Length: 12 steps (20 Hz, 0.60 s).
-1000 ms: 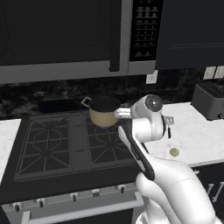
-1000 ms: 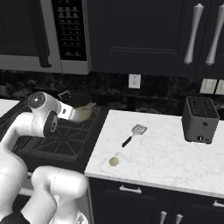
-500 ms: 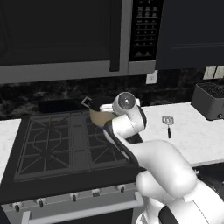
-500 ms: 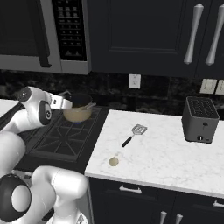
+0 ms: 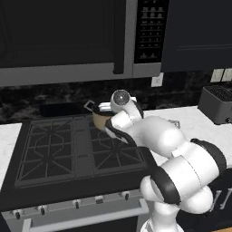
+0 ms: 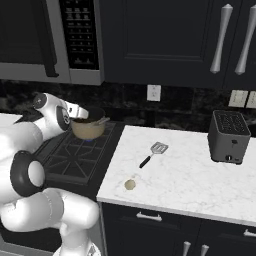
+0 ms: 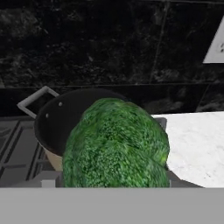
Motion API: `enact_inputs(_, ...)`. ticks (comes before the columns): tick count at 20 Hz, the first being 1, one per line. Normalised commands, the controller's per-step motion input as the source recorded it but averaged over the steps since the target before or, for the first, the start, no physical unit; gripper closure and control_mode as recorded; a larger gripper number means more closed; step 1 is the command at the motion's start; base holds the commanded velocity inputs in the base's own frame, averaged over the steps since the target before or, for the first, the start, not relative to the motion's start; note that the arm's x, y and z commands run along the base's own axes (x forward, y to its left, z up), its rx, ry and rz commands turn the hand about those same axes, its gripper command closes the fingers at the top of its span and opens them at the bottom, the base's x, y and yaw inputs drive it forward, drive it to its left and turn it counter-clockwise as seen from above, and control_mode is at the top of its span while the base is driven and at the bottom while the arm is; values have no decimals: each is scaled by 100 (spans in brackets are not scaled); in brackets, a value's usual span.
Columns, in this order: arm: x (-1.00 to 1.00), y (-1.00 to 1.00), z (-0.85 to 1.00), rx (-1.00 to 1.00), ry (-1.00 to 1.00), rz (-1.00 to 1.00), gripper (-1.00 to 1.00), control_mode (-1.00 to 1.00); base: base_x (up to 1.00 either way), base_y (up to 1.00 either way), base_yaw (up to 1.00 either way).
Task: Put the garlic and broccoli in the pot. Retrieve the spatula and lightly stir the vegetables in the pot.
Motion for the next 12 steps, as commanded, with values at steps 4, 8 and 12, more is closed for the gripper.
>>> enact_inputs(4, 64, 10, -30, 0, 6, -2, 100, -100, 0, 0, 0)
enact_inputs(8, 54, 14, -23, 0, 2, -3, 100, -100, 0, 0, 0)
enact_inputs(12, 49, 7, -31, 0, 2, -3, 100, -100, 0, 0, 0)
